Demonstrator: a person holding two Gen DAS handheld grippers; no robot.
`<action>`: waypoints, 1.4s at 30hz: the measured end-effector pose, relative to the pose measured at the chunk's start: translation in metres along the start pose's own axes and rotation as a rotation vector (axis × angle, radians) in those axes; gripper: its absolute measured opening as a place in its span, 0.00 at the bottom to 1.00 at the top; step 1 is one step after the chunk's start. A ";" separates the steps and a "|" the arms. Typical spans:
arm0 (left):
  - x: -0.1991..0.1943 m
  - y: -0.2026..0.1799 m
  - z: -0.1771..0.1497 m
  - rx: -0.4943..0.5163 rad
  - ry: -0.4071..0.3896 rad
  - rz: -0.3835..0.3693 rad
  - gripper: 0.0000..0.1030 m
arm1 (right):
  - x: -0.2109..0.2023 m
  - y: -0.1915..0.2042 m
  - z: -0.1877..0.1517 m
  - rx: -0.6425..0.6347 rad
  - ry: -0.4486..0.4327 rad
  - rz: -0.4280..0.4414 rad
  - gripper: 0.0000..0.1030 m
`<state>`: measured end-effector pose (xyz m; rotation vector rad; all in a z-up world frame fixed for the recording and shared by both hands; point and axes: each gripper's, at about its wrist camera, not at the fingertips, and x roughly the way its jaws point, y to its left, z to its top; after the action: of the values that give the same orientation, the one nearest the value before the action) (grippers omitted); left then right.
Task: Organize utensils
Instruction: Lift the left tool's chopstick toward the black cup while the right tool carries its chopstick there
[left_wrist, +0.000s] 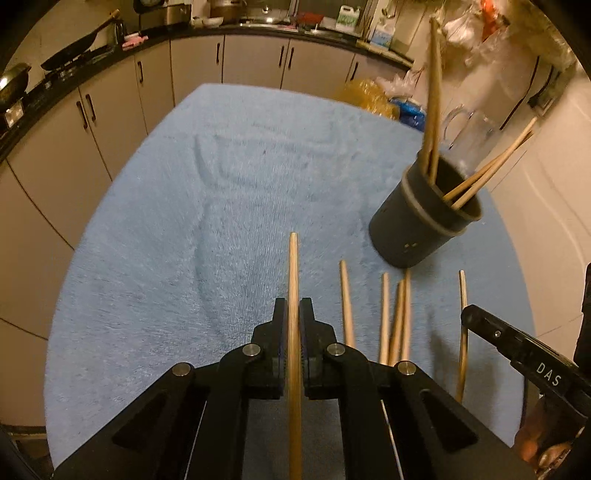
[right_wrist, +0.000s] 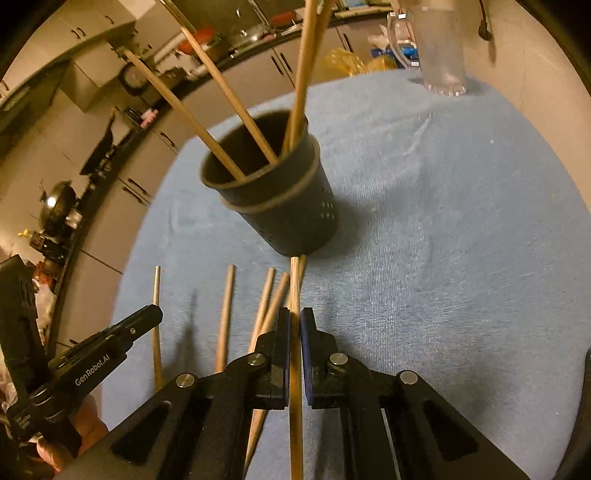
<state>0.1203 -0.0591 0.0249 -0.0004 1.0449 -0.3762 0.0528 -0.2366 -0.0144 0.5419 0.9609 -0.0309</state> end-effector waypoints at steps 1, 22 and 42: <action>-0.006 0.000 0.000 0.000 -0.011 -0.003 0.05 | -0.005 0.001 0.000 -0.004 -0.016 0.004 0.06; -0.092 -0.024 -0.012 0.059 -0.180 -0.021 0.05 | -0.096 0.019 -0.022 -0.091 -0.279 0.088 0.06; -0.118 -0.035 -0.019 0.077 -0.236 -0.011 0.05 | -0.130 0.019 -0.026 -0.109 -0.364 0.105 0.06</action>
<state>0.0412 -0.0529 0.1211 0.0184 0.7968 -0.4158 -0.0379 -0.2353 0.0838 0.4661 0.5749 0.0170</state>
